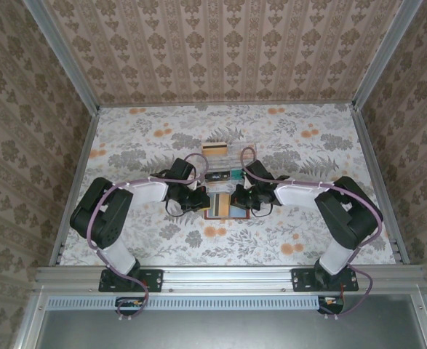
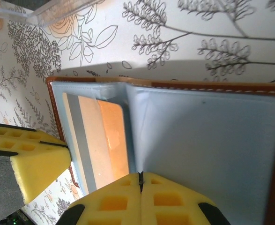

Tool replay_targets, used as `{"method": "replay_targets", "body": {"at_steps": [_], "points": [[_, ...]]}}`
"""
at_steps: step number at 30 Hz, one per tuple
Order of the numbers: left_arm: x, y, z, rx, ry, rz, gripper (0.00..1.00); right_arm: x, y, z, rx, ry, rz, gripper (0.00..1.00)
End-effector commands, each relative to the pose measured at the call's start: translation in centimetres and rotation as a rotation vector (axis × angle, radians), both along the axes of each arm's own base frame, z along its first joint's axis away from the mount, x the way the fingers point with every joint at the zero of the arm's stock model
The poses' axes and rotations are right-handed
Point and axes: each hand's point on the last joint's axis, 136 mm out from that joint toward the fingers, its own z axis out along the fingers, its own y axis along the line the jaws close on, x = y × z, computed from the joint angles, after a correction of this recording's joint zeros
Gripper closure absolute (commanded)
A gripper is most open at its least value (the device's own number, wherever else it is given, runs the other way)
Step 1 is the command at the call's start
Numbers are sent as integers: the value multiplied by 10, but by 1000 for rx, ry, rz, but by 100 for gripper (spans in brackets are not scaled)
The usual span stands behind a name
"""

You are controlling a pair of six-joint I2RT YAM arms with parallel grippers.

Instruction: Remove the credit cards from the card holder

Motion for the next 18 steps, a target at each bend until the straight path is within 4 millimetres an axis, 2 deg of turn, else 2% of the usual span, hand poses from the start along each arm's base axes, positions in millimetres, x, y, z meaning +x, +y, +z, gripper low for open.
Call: {"method": "replay_targets", "body": {"at_steps": [1,5,7,9,18], "points": [[-5,12,-11,65,30,17,100,-5,-12,0,-35,-3,-2,100],[-4,11,-10,58,29,14,100,-3,-11,5,-21,-16,14,100],[-4,11,-10,57,29,14,100,-1,-4,8,5,-19,29,87],[-5,11,-11,59,30,13,100,0,3,11,31,-27,40,80],[-4,10,-10,58,31,15,100,-4,18,5,57,-5,65,78]]}}
